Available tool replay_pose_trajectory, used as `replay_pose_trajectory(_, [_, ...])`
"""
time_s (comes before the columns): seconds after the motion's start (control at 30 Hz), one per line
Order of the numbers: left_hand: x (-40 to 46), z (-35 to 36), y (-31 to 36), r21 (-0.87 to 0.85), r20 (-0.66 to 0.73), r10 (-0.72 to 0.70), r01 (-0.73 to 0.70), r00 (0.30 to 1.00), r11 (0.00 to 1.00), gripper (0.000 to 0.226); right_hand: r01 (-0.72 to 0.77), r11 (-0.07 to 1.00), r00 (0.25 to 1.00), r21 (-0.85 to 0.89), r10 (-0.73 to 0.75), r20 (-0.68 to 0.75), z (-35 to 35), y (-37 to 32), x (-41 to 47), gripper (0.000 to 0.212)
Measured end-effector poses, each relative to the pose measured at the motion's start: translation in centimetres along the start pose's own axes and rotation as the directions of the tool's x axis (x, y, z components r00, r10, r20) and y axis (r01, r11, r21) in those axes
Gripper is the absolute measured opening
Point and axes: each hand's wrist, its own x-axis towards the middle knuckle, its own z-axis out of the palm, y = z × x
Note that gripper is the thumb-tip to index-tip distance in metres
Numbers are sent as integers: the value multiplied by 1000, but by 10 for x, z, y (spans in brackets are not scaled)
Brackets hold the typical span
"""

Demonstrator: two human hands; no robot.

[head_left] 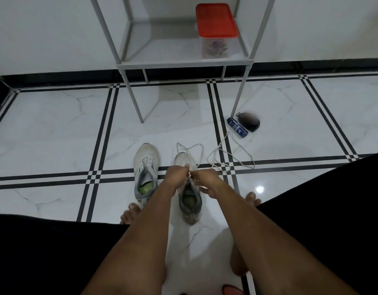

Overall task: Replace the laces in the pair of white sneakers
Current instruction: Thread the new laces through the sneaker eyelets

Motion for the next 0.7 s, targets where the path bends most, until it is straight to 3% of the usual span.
replay_pose_trajectory(0.2, [-2,-22,58,-220,-40,172,-177,984,959,23,217,959,969,-184,-189,158,0,-36,-17,17])
replay_pose_trajectory(0.27, [-6,-29,74,-231,-40,281,-282,959,931,21,329,911,938,-249,-285,198,-1,-45,-18,10])
replay_pose_trajectory(0.33, [-8,-34,81,-150,8,334,-329,942,932,27,416,860,908,-296,-374,191,0,-47,-14,21])
replay_pose_trajectory(0.43, [-4,-41,71,194,113,216,-235,970,953,51,405,855,914,-325,-378,144,-6,-50,-10,25])
replay_pose_trajectory(0.5, [2,-47,55,325,126,144,-178,981,929,48,377,867,926,-326,-359,117,-11,-51,-7,23])
replay_pose_trajectory(0.57, [1,-51,45,348,142,159,-200,977,916,27,345,888,938,-305,-331,98,-15,-52,-6,17])
replay_pose_trajectory(0.63, [1,-51,38,257,162,130,-169,978,951,10,340,891,940,-301,-333,76,-19,-53,-5,12])
replay_pose_trajectory(0.7, [-1,-47,32,171,231,79,-121,970,978,27,363,882,931,-301,-354,83,-23,-55,-6,5])
